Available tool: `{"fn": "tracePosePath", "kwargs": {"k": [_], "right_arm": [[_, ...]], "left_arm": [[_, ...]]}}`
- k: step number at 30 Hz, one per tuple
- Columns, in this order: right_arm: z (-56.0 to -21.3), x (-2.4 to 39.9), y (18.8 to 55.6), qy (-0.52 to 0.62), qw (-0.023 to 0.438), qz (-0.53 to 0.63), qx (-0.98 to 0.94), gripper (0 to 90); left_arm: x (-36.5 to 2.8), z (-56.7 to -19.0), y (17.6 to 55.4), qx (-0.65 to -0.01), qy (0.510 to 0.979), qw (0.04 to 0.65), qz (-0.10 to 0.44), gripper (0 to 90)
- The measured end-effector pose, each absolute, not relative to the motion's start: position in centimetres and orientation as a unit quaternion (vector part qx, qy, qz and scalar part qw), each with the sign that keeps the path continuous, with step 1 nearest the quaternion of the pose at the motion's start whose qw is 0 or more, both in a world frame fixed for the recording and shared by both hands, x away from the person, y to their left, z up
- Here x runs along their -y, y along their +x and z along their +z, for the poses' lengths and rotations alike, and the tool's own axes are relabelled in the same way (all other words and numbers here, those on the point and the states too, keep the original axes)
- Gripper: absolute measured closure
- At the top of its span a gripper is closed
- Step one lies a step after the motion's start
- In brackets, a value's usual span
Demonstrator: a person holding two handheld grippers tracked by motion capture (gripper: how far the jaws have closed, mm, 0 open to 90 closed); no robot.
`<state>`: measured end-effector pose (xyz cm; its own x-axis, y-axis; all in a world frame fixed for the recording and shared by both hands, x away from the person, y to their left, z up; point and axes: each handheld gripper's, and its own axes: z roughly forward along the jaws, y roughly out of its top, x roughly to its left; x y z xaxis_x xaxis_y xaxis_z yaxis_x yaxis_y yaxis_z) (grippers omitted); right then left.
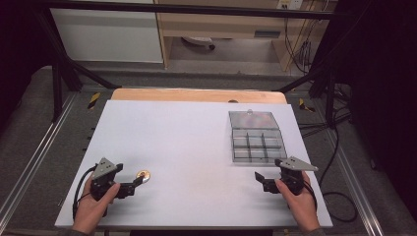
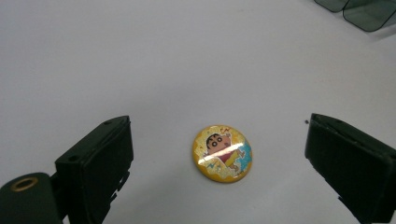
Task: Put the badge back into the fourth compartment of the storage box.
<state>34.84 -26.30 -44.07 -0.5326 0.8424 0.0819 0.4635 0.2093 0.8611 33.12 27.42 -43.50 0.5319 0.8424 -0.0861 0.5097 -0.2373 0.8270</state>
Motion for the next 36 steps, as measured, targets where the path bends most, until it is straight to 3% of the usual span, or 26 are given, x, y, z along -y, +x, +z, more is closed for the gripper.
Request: {"fn": "tracePosePath", "kwargs": {"k": [19,36], "right_arm": [[-44.5,25.9,34.9,0.44,0.19,0.437,-0.761,3.8],[-44.6,25.7,34.9,0.437,0.184,0.43,-0.768,3.8]], "left_arm": [[-26.4,-44.7,34.1,-0.429,0.796,0.385,0.185,12.2],[-25.6,-45.5,35.0,-0.425,0.809,0.364,0.183,28.5]]}}
